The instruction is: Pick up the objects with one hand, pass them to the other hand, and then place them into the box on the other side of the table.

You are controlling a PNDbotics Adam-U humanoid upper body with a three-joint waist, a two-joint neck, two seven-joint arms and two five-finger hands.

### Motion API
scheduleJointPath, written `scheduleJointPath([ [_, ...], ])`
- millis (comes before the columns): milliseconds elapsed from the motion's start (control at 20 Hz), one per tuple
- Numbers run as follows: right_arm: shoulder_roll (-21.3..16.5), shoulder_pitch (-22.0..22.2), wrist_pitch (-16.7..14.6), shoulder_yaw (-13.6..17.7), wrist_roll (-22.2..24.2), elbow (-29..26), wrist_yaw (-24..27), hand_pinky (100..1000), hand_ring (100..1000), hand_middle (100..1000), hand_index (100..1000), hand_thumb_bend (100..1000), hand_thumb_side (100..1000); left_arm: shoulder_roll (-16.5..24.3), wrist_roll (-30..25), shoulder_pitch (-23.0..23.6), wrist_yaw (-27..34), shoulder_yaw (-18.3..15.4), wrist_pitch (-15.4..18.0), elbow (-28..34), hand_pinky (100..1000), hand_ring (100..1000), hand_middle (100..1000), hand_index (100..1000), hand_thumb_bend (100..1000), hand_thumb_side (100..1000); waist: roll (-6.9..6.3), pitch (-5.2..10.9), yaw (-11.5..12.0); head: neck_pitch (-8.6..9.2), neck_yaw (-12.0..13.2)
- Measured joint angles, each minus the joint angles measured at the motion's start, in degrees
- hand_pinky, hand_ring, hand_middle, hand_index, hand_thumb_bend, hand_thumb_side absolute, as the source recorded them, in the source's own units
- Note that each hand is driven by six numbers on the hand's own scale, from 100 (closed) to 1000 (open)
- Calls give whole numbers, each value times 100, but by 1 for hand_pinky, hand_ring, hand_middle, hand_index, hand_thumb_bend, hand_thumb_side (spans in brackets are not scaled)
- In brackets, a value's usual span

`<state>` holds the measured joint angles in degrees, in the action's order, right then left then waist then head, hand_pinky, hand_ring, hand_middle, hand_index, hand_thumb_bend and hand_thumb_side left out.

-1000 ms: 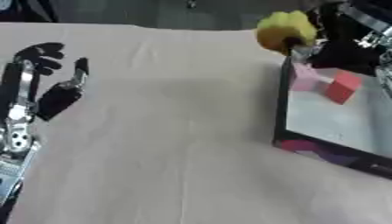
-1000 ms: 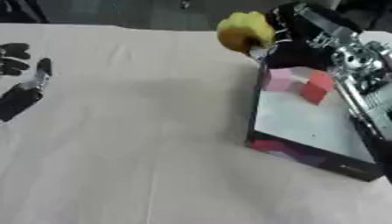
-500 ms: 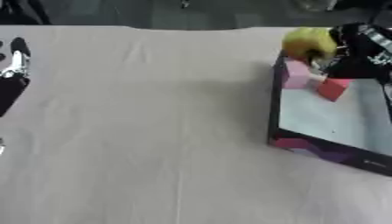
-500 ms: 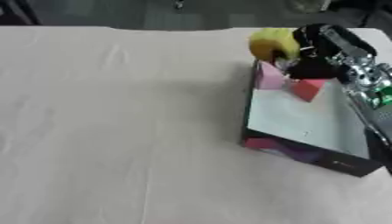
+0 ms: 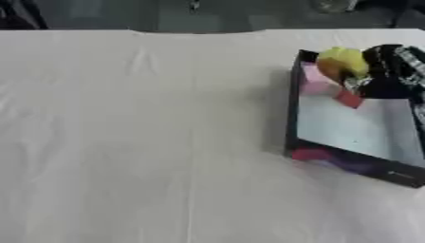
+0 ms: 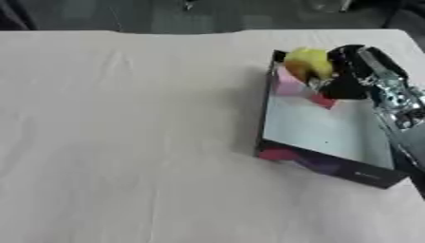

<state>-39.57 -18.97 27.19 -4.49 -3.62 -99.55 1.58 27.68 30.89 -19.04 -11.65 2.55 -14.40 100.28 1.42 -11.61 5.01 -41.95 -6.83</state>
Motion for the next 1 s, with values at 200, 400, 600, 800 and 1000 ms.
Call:
scheduleJointPath([
  [200, 0, 64, -89, 13, 58, 70, -201, 881, 897, 703, 787, 536, 153, 0, 92, 1, 17, -27, 15, -5, 699, 647, 663, 814, 261, 638, -12, 0, 0, 0, 18],
  [400, 0, 145, -247, 20, 255, 108, -510, 916, 995, 832, 897, 642, 253, 0, 153, 8, 28, -59, 16, -5, 698, 646, 663, 812, 262, 631, -24, 0, 0, 1, 72],
  [600, 0, 215, -391, 117, 390, 145, -781, 925, 1000, 865, 906, 652, 264, 0, 189, 31, 38, -66, -6, -5, 698, 646, 662, 812, 263, 631, -24, 0, 1, 32, 142],
  [800, 2, 243, -400, 229, 291, 177, -812, 925, 1000, 841, 881, 532, 392, 0, 224, 34, 53, -82, 2, -5, 697, 644, 660, 811, 261, 627, -28, 0, 0, 32, 175],
  [1000, 96, 319, -356, 376, -248, 150, 54, 941, 1000, 854, 910, 286, 612, 0, 249, 36, 69, -97, 2, -5, 696, 643, 659, 811, 258, 630, -46, 0, -8, 26, 266],
])
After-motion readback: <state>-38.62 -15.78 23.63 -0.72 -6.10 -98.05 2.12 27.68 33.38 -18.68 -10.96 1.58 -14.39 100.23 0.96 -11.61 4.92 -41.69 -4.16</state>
